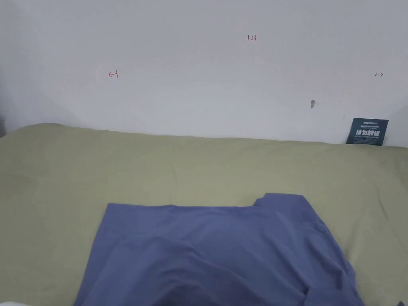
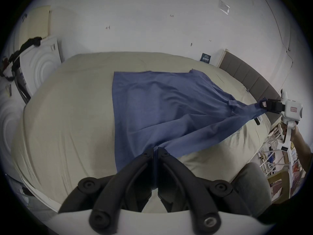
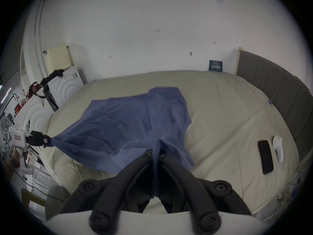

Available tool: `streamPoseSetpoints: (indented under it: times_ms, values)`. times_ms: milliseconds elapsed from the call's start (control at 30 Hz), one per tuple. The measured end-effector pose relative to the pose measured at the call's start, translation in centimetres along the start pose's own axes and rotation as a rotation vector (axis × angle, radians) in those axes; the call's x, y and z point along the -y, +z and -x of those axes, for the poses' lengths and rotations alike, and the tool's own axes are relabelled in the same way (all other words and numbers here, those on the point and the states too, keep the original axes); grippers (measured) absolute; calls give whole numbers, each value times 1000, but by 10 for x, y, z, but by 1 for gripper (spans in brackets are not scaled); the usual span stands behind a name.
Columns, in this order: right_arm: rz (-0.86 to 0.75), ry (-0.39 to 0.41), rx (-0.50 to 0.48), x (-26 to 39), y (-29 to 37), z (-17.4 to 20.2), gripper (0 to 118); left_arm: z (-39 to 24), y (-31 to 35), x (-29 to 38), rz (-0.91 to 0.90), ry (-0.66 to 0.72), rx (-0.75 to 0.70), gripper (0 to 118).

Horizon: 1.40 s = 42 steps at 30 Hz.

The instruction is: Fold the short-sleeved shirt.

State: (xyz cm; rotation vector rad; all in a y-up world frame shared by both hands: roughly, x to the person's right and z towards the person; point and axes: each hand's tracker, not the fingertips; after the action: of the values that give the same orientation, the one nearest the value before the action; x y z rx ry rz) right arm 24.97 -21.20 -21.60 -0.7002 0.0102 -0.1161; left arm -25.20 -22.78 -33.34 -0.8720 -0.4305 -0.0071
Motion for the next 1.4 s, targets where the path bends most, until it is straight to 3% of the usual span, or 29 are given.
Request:
streamPoseSetpoints:
  times_ms: [200, 233, 267, 300, 333, 367, 400, 433, 633, 667, 700, 733, 767, 800, 833, 900, 1033, 1167, 1367, 1400]
  values:
    - [122, -36, 26, 18, -11, -14, 5, 5, -13, 18, 82, -11, -29, 7]
    - [136, -44, 22, 19, -12, -14, 5, 6, -14, 20, 90, 5, -25, 15]
    - [148, -54, 20, 20, -10, -14, 6, 6, -14, 22, 94, 22, -6, 33]
    - [148, -59, 20, 19, -7, -14, 17, 7, -13, 23, 97, 44, 19, 67]
    - [147, -62, 14, 19, -4, -13, 41, 7, -10, 23, 97, 53, 30, 88]
    - [151, -67, 2, 17, 0, -11, 71, 6, -3, 21, 69, 56, 38, 94]
    - [148, -69, -13, 15, 5, -9, 89, 4, 2, 19, 56, 53, 33, 94]
    - [125, -67, -15, 10, 13, -7, 84, 0, 9, 13, 47, 49, 33, 94]
    - [-3, -12, 15, -37, 34, 26, 85, -41, 46, -35, -163, 33, -22, 91]
    - [-14, -14, 30, -41, 37, 34, 84, -55, 51, -41, -202, 16, -44, 83]
    - [-13, -10, 44, -38, 31, 29, 80, -65, 55, -44, -226, -3, -73, 58]
    - [-32, 8, 66, -38, 36, 36, 70, -77, 60, -46, -249, -23, -113, 22]
    - [-51, 35, 99, -35, 42, 47, 53, -88, 65, -47, -290, -20, -166, 0]
    - [-64, 62, 127, -31, 48, 56, 15, -94, 71, -43, -328, -5, -194, 0]
    - [-88, 88, 174, -21, 51, 66, 2, -101, 79, -39, -342, 36, -167, 0]
    - [-153, 86, 184, -1, 66, 78, 1, -111, 90, -22, -379, 82, -129, 0]
    - [-156, -35, 93, 50, 83, 86, 1, -126, 92, 33, -355, 109, -188, 0]
    - [-110, -28, 100, 76, 84, 88, 1, -130, 79, 73, -265, 108, -214, 0]
    - [-90, -33, 93, 70, 75, 85, 1, -122, 59, 79, -186, 157, -216, 0]
    - [-92, -32, 93, 67, 73, 84, 1, -118, 59, 76, -182, 170, -213, 10]
